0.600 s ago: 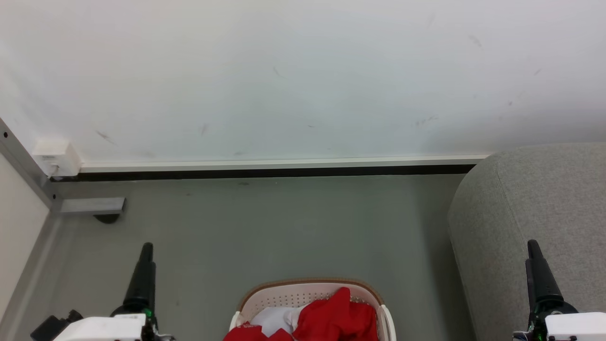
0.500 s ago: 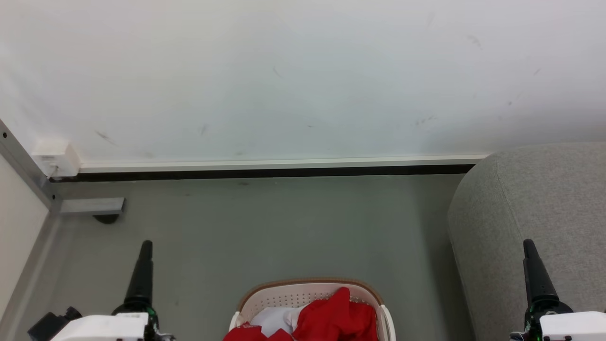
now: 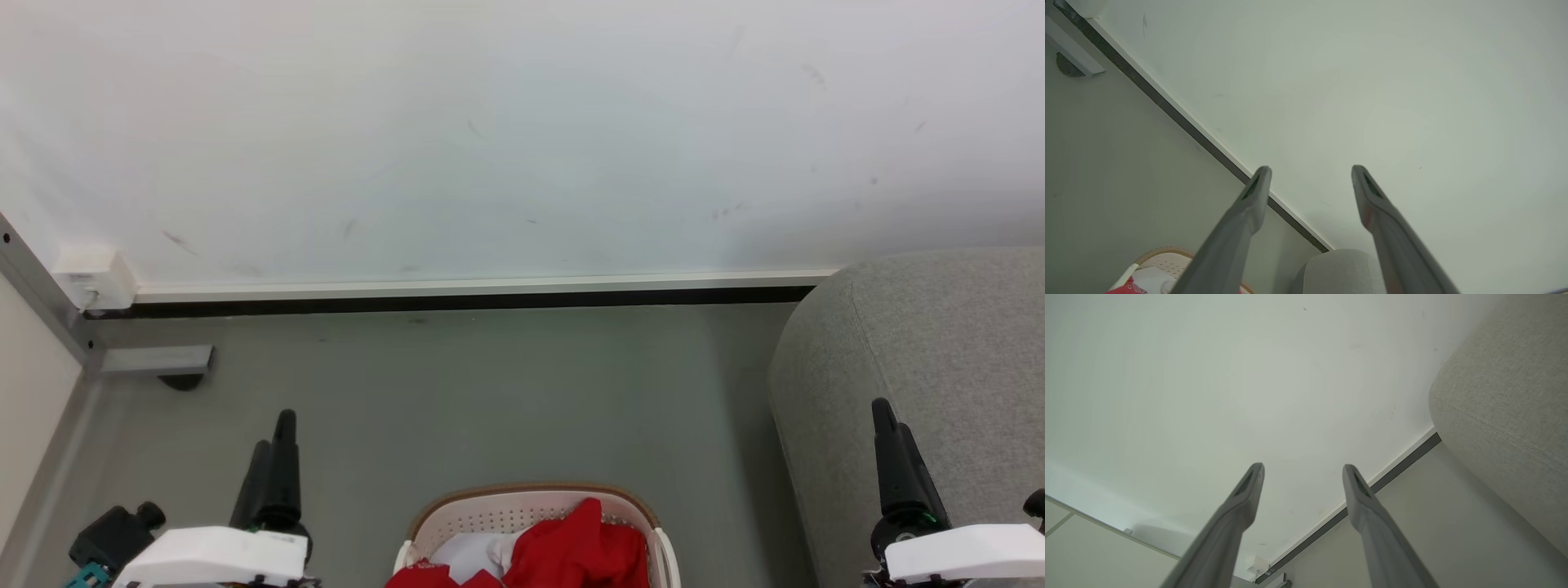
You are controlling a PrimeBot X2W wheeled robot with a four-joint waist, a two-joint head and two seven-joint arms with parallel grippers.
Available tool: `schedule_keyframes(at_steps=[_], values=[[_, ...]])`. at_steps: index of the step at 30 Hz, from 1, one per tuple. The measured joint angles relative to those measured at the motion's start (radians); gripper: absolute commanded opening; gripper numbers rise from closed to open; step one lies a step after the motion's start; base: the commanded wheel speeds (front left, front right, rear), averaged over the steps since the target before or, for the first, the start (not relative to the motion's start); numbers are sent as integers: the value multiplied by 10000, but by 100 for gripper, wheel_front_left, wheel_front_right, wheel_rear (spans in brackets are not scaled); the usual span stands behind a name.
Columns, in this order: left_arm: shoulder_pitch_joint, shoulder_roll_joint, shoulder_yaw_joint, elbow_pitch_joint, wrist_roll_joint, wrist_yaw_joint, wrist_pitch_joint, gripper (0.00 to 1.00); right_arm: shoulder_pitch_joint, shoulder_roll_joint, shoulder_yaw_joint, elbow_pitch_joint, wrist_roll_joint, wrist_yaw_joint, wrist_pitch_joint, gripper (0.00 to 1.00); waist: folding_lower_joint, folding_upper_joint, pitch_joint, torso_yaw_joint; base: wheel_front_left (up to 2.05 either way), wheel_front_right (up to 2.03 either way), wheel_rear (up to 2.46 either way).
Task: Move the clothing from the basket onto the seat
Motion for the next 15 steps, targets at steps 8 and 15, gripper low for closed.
schedule_keyframes(at_steps=[8,15], values=[[1,8,-188,121,1524,522,-272,100,-12,-115,389,127,-1697,0,-270,100,0,0,-40,30,0,0,0],[-1,13,-387,132,2539,809,-460,100,-25,-221,654,366,-3114,0,-472,100,-1,0,-69,94,0,0,0]])
